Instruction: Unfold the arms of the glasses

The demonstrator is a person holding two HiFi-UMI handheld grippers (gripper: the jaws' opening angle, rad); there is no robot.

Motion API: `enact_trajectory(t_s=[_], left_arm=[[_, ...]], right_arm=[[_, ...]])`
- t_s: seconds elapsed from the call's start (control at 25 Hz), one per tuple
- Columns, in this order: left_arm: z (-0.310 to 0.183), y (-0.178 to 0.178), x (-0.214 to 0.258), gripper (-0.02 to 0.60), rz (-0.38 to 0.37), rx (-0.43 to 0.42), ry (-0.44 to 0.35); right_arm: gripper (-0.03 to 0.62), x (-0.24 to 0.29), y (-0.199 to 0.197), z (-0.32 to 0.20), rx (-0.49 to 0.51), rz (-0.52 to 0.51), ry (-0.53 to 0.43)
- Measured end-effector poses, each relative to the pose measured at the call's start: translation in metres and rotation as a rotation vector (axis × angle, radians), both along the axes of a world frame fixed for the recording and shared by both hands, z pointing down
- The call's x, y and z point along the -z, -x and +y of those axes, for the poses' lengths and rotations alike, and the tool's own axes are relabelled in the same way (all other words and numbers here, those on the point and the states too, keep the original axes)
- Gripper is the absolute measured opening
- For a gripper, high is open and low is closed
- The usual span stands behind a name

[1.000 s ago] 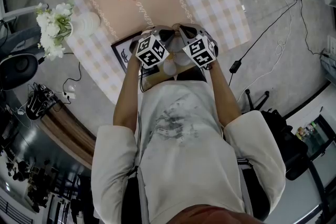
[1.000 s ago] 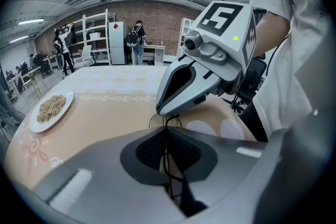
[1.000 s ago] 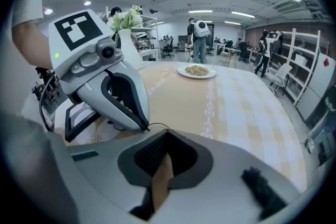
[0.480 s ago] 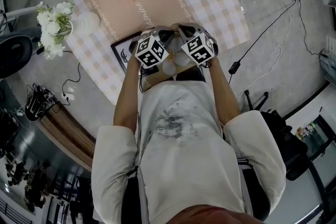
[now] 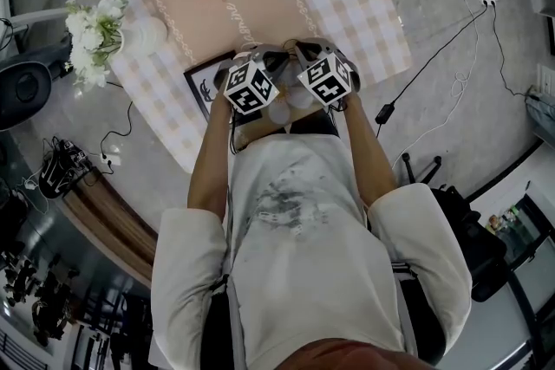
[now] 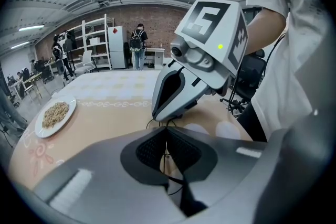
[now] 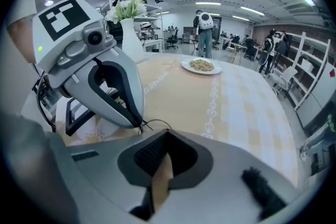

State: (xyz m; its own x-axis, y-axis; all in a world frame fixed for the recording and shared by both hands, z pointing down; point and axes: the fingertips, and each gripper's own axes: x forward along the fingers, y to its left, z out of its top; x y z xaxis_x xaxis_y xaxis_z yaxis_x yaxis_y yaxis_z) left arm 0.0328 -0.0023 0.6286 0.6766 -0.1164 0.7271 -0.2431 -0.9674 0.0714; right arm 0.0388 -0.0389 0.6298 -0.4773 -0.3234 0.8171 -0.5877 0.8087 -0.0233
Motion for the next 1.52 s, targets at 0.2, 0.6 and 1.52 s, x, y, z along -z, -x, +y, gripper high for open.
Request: enact_trajectory(t_s=[0.2,0.6,1.52], left_arm=[[0.002,0.001,0.004,0.012,0.006,-0.005,-0.012],[0.008,0.004,0.014,0.014,0.018,-0.009,-0.037],[0.017,0.024,0.041,0.014,0.076,0.034,-0.078]], right_arm=[[0.015,-0.001,0.0,0.0,0.006,0.017,0.009],[0.015,-0.002,0.0,0.001,0.014,0.038,0.011],[0.015,-0.001,0.001,-0.001,-0.012,0.04,0.003]])
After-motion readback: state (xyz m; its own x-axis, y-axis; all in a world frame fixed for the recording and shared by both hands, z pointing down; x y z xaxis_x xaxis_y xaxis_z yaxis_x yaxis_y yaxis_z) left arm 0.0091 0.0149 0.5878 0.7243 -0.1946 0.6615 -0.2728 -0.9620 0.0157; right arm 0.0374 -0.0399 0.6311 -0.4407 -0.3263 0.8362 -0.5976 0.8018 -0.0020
